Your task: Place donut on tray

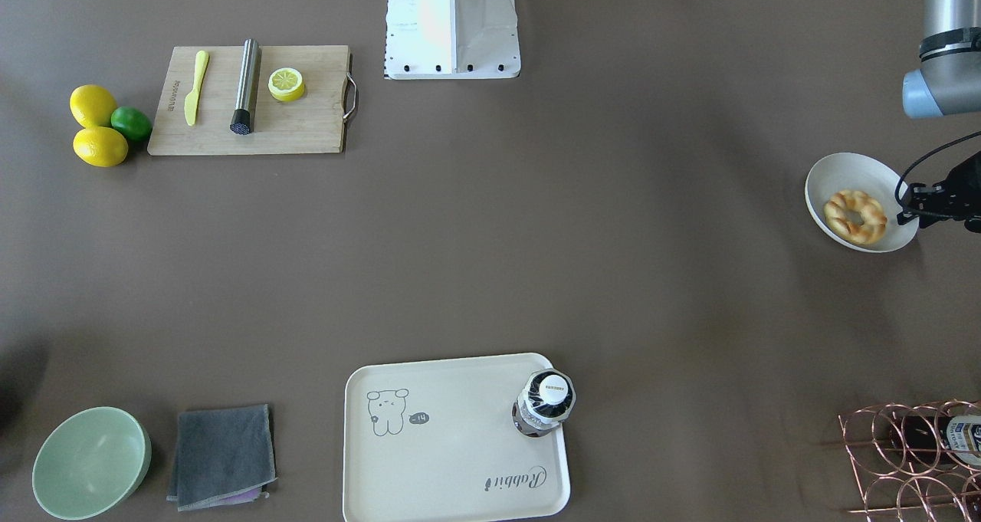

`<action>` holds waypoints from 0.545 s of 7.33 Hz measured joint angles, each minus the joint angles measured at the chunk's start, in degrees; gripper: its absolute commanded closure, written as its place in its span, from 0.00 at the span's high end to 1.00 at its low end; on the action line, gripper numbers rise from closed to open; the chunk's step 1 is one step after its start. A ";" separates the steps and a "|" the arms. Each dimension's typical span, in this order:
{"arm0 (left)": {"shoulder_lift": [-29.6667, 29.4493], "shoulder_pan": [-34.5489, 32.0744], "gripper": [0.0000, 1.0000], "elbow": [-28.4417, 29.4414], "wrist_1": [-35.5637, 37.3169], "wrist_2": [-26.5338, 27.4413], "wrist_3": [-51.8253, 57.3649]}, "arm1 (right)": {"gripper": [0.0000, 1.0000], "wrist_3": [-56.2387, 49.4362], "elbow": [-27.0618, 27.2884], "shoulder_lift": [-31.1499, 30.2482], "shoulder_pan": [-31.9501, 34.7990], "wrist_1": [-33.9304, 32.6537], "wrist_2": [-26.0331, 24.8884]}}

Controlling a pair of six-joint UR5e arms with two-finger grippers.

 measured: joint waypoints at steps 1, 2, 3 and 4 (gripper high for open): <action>-0.03 0.04 0.00 -0.12 0.00 -0.46 -0.02 | 1.00 0.41 0.35 0.00 0.00 0.00 0.06; -0.12 0.09 0.00 -0.49 0.09 -1.92 -0.11 | 1.00 1.17 0.84 -0.05 0.00 0.00 0.11; -0.30 0.08 0.00 -1.28 0.53 -4.69 -0.19 | 1.00 1.57 1.18 -0.07 -0.02 0.00 0.16; -0.84 -0.25 0.00 -2.06 1.40 -7.79 -0.31 | 1.00 1.80 1.35 -0.06 -0.10 0.00 0.21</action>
